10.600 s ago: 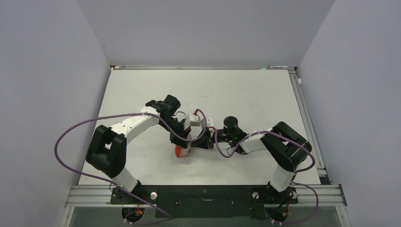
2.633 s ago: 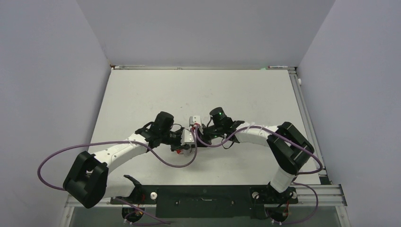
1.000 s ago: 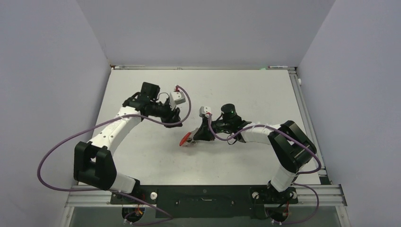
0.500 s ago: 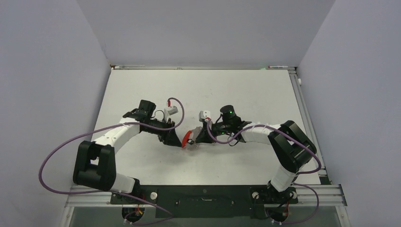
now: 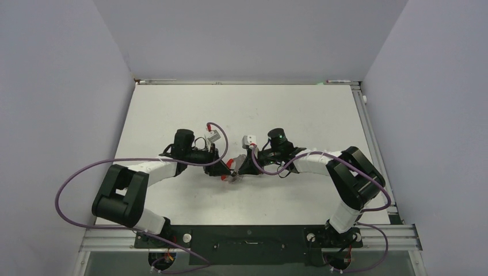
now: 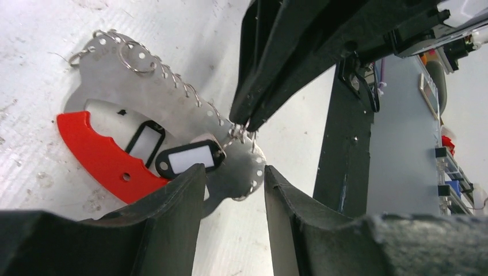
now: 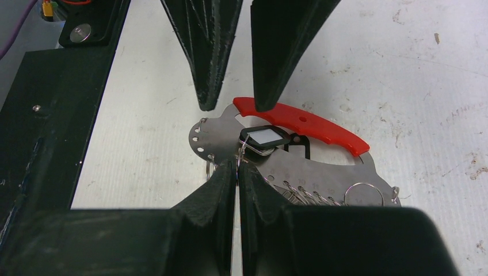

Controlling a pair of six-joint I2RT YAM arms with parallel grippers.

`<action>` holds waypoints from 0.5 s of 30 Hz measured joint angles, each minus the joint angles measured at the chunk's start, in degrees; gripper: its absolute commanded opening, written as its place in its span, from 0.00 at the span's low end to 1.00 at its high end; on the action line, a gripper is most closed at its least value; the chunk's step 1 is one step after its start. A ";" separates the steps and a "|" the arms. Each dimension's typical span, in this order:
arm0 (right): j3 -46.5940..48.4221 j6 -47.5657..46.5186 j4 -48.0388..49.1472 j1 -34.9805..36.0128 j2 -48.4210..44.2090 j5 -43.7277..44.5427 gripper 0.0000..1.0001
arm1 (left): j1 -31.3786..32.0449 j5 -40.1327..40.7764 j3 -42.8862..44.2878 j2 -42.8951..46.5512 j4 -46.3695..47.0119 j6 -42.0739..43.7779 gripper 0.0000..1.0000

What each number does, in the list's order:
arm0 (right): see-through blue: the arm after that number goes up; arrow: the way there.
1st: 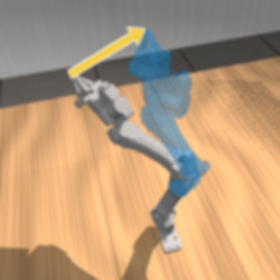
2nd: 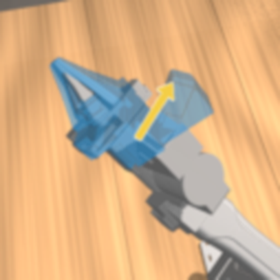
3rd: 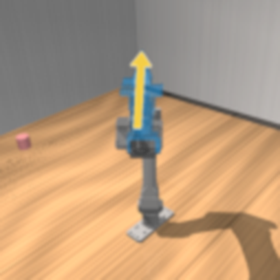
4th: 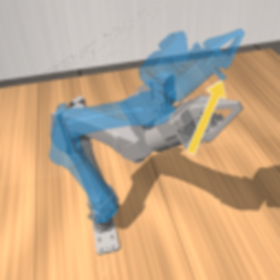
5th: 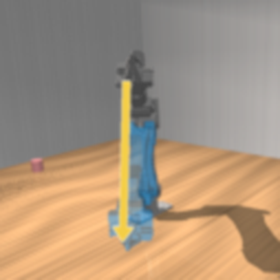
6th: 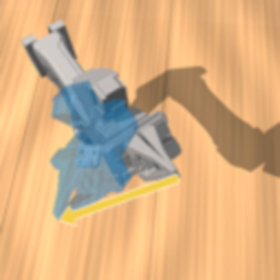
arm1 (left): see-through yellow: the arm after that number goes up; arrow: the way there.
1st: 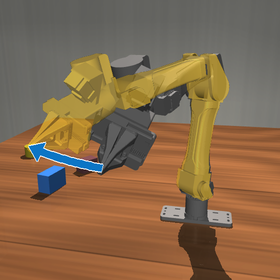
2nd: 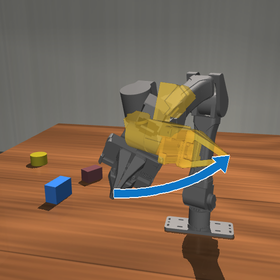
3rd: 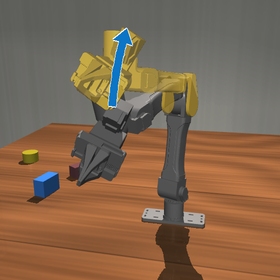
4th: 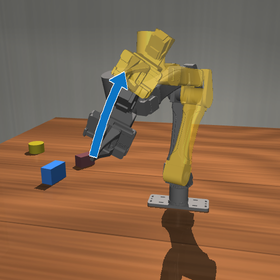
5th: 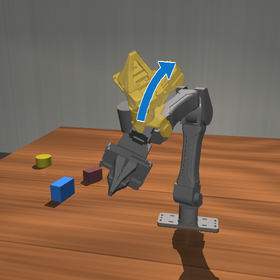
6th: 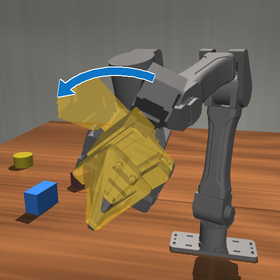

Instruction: Remove the keys from the keyring

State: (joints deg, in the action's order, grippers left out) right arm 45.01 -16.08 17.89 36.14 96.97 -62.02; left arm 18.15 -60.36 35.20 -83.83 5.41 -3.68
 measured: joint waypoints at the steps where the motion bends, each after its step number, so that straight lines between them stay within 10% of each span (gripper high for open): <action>1: 0.00 0.00 -0.02 0.00 0.00 0.00 0.05 | 0.13 0.28 -0.42 -0.61 1.90 -0.76 0.39; 15: 0.63 0.00 -0.76 0.28 0.00 -0.02 0.05 | 1.36 1.40 -0.76 -7.10 13.51 -4.28 0.33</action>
State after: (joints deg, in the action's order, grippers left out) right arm 45.65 -16.08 17.12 36.42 96.97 -62.04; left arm 19.51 -58.96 34.44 -90.94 18.92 -7.97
